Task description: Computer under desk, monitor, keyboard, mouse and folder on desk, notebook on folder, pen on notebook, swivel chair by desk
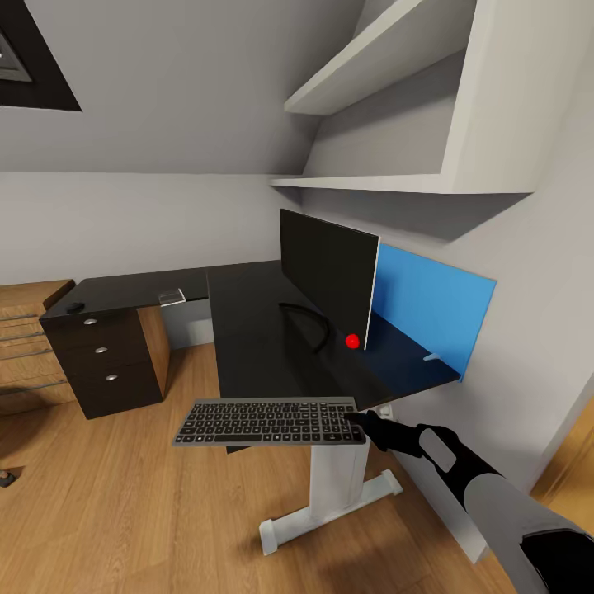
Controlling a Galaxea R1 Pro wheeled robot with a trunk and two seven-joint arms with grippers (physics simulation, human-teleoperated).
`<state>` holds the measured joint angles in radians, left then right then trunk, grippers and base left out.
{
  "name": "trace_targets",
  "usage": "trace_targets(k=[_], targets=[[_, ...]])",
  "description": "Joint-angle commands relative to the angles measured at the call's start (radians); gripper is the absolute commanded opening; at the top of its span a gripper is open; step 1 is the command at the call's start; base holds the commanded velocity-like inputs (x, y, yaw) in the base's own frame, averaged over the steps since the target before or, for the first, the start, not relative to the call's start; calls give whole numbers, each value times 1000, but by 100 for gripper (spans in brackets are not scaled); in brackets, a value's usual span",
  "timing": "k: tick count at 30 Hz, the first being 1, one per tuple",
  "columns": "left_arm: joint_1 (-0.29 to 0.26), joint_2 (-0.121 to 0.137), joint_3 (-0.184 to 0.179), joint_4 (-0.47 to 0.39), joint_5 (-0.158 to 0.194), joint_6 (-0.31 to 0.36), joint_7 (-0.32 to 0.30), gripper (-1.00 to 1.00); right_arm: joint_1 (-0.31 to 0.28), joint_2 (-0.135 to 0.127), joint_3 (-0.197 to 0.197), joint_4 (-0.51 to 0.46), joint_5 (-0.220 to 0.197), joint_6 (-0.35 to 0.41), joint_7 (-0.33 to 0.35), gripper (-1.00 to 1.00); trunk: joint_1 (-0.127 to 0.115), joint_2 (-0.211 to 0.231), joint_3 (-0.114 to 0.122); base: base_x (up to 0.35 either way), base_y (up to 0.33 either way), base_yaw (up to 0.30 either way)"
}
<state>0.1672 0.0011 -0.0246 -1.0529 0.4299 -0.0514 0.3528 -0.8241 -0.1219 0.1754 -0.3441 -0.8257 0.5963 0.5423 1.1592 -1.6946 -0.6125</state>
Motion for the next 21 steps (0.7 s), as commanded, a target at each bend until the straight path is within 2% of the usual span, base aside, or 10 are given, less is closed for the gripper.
trace_targets(k=[1, 5, 13, 15, 16, 18, 21], targets=[[0, 0, -3, -1, 10, -5, 5, 100, -1, -1, 6, 0, -1, 2, 1, -100, 0, 0, -1, 0, 0, 0], [0, 0, -3, -1, 9, -5, 4, 100, -1, -1, 6, 0, -1, 3, 1, -100, 0, 0, -1, 0, 0, 0], [0, 0, -3, 2, 7, -5, 5, 100, -1, 4, 14, -9, 2, -1, 27, -100, -31, 56, 24, 0, 0, 0], [0, 0, -3, 2, 7, -5, 5, 100, -1, 8, 42, -17, 3, -1, 43, -100, -38, 70, 31, 0, 0, 0], [0, 0, -3, 2, 7, -5, 5, 100, -1, 10, 75, -40, 3, -1, 58, -100, -42, 77, 34, 0, 0, 0], [0, 0, -3, 2, 7, -5, 6, 100, 2, 11, 103, -82, 3, -1, 70, -100, -50, 91, 40, 0, 0, 0], [0, 0, -3, 2, 7, -5, 6, 100, 4, 15, 117, -111, 3, -1, 77, -100, -61, 112, 49, 0, 0, 0]])
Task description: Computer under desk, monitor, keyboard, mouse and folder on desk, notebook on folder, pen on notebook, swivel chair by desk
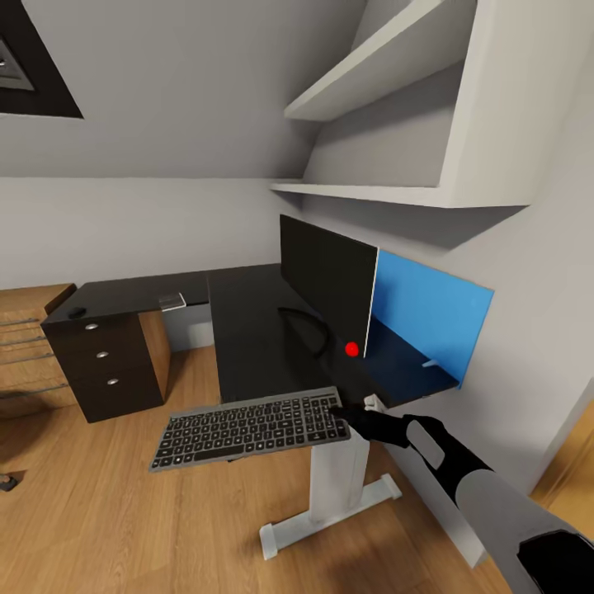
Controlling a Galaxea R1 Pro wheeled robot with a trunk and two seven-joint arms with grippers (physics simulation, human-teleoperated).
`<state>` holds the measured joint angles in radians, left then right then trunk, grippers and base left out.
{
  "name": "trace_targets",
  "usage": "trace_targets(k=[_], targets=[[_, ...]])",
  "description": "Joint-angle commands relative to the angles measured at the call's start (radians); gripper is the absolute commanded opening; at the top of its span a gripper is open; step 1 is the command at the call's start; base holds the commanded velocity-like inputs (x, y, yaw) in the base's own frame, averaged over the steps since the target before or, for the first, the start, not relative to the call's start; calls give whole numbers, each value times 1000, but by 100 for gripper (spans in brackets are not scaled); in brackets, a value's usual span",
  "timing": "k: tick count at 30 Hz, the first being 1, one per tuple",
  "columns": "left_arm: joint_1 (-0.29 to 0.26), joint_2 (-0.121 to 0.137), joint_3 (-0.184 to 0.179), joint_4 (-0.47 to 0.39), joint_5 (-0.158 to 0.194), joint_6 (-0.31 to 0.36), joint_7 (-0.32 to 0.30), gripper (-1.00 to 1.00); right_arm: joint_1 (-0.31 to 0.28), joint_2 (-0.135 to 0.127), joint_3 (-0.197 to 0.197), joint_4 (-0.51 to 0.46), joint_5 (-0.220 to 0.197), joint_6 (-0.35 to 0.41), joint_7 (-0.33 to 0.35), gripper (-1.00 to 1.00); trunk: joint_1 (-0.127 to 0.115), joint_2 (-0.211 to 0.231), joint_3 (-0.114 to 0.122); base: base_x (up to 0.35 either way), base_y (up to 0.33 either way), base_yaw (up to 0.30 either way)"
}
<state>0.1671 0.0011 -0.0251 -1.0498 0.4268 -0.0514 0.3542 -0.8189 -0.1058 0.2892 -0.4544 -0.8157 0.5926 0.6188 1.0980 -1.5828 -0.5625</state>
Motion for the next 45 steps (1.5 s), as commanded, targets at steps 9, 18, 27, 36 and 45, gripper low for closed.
trace_targets(k=[9, 18, 27, 36, 45], targets=[[0, 0, -3, -1, 10, -5, 6, 100, 33, 3, 61, -101, -6, 3, 25, -100, -35, 63, 27, 0, 0, 0], [0, 0, -4, 1, 10, -5, 6, 100, 51, 3, 64, -150, -6, 1, 21, -100, -69, 126, 56, 0, 0, 0], [0, 0, -4, 1, 10, -5, 6, 100, 53, 3, 63, -147, -7, 1, 25, -100, -104, 189, 84, 0, 0, 0], [0, 0, -4, 4, 12, -4, 6, 100, 53, 37, 62, -143, -7, -11, 20, -100, -138, 252, 112, 0, 0, 0], [0, -4, -4, 23, 12, -4, 2, 100, 56, 65, 62, -116, -7, -146, 6, -100, -138, 252, 112, 0, 0, 0]])
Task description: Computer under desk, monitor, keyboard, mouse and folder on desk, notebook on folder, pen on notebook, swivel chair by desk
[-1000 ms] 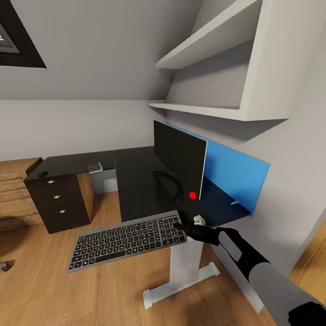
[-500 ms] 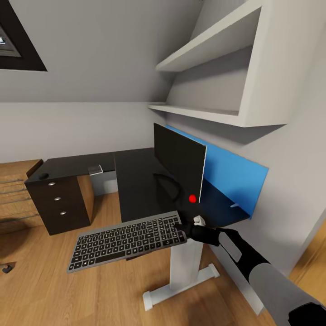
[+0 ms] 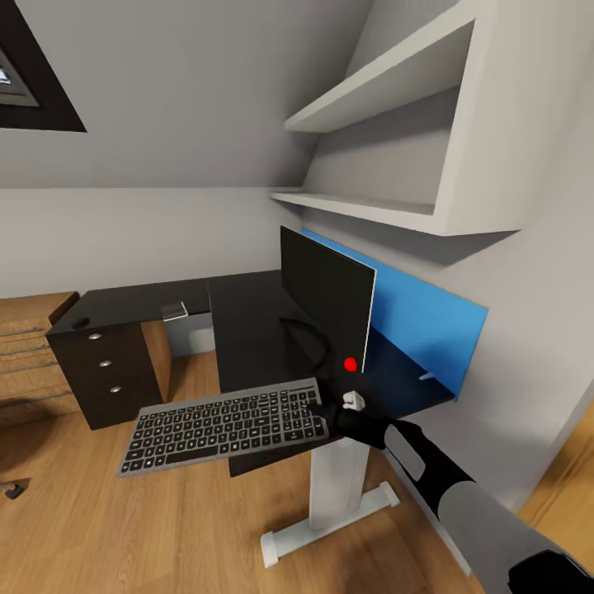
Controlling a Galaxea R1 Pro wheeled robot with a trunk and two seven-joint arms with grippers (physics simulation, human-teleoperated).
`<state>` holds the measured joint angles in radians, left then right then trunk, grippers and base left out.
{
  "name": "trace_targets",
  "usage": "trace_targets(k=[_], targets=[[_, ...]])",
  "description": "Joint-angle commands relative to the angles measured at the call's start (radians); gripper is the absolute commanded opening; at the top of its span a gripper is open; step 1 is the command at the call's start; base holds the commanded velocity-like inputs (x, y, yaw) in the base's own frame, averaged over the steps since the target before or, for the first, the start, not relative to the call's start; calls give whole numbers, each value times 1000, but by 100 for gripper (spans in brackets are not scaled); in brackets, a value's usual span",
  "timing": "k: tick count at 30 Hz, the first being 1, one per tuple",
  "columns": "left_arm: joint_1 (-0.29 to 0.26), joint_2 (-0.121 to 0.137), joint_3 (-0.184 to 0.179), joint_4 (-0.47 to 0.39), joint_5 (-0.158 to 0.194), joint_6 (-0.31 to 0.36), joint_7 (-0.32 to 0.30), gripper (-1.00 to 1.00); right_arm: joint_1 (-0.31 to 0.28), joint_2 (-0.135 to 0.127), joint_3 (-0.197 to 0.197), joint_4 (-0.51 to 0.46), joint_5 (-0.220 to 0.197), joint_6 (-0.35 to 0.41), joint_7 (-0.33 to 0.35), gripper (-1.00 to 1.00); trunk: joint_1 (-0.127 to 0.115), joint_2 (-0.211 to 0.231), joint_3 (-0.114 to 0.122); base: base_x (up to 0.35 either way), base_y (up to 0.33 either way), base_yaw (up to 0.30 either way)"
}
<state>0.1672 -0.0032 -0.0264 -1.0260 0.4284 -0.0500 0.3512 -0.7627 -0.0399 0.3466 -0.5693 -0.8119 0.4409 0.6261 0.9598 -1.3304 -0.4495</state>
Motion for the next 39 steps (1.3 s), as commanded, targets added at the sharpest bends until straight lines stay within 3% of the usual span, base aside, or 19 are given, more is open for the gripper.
trace_targets(k=[1, 5, 10, 15, 19, 22, 24, 26, 30, 36, 39], targets=[[0, 0, -3, -1, 10, -5, 5, 100, 4, 10, 5, 1, -10, -25, -29, -100, 0, -1, -1, 0, 0, 0], [0, 0, -3, 0, 10, -5, 5, 100, 49, 63, 5, 2, -11, -163, -126, -100, 0, -1, -1, 0, 0, 0], [0, 0, -3, 0, 10, -5, 5, 100, 111, 134, 5, 2, -14, -432, -188, -100, 0, -1, -1, 0, 0, 0], [0, -1, -3, 0, 10, -5, 5, 100, 160, 181, 6, 1, -19, -560, -300, -100, 0, -1, -1, 0, 0, 0], [0, 0, -3, 0, 10, -5, 5, 100, 210, 214, 6, 0, -33, -677, -333, -100, 0, -1, -1, 0, 0, 0], [0, 0, -3, 0, 10, -5, 5, 100, 229, 214, 6, 0, -67, -764, -338, -100, 0, -1, -1, 0, 0, 0], [0, 0, -3, 0, 10, -5, 5, 100, 232, 214, 6, 1, -85, -782, -339, -100, 0, -1, -1, 0, 0, 0], [0, -1, -3, 1, 10, -5, 5, 100, 234, 214, 6, 1, -123, -789, -340, -100, 0, -1, -1, 0, 0, 0], [0, 0, -3, 1, 10, -5, 5, 100, 235, 214, 6, 1, -239, -800, -341, -100, 0, -1, -1, 0, 0, 0], [0, 0, -3, 1, 10, -6, 5, 100, 235, 214, 7, 7, -281, -801, -381, -100, 0, -1, -1, 0, 0, 0], [0, 0, -3, 1, 10, -7, 5, 100, 235, 214, 8, 8, -365, -801, -393, -100, 0, -1, -1, 0, 0, 0]])
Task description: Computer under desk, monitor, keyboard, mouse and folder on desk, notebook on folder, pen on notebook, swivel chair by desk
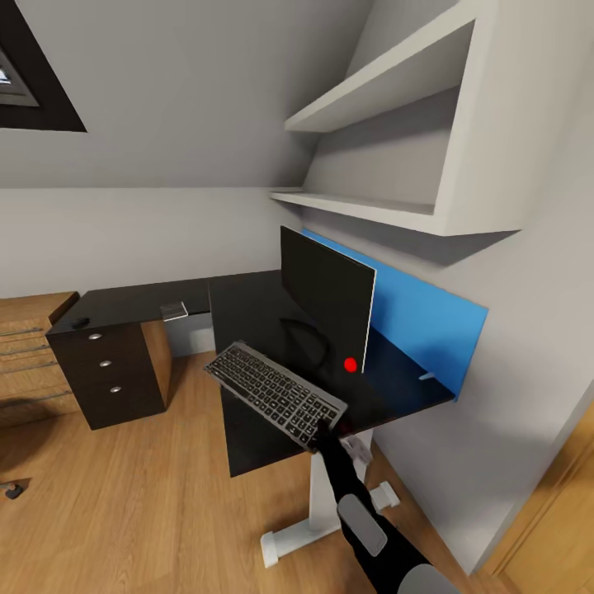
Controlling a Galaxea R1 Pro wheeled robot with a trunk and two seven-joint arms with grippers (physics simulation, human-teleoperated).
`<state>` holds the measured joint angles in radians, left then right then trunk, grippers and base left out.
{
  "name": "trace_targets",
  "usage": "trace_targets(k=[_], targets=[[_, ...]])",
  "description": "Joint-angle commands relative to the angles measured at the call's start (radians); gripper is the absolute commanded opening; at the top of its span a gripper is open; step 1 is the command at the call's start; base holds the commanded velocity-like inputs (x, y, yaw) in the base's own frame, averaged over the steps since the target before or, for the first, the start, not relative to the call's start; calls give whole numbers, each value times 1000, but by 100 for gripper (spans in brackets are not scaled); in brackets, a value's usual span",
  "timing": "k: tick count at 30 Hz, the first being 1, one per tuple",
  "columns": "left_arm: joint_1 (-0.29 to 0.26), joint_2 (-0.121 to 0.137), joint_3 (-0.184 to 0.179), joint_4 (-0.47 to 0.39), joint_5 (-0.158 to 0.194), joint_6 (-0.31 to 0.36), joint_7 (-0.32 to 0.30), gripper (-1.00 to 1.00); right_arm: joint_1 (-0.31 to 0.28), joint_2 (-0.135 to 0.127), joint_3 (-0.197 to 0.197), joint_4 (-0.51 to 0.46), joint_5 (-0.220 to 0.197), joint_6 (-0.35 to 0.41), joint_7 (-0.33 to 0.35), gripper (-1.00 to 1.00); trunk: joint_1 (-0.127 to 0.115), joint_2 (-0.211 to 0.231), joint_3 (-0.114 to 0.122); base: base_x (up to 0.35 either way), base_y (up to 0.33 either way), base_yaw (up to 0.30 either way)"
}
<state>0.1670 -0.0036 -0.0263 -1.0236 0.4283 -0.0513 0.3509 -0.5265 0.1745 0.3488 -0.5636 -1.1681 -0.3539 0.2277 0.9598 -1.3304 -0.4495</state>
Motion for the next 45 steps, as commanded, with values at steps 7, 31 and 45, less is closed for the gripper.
trace_targets(k=[7, 31, 45], targets=[[0, 1, -3, -1, 9, -5, 4, 100, -1, 0, 9, -5, -74, 0, 8, -100, 0, -1, -1, 92, 186, 0], [0, 0, -17, -1, 9, -8, 5, 100, -1, 0, 1, -10, -143, -7, 10, -100, 0, -1, -1, 245, 231, 0], [0, 1, -37, 18, -5, -8, 5, 100, -1, 0, -3, -6, -141, -7, -29, -100, 0, -1, -1, 200, 23, 0]])
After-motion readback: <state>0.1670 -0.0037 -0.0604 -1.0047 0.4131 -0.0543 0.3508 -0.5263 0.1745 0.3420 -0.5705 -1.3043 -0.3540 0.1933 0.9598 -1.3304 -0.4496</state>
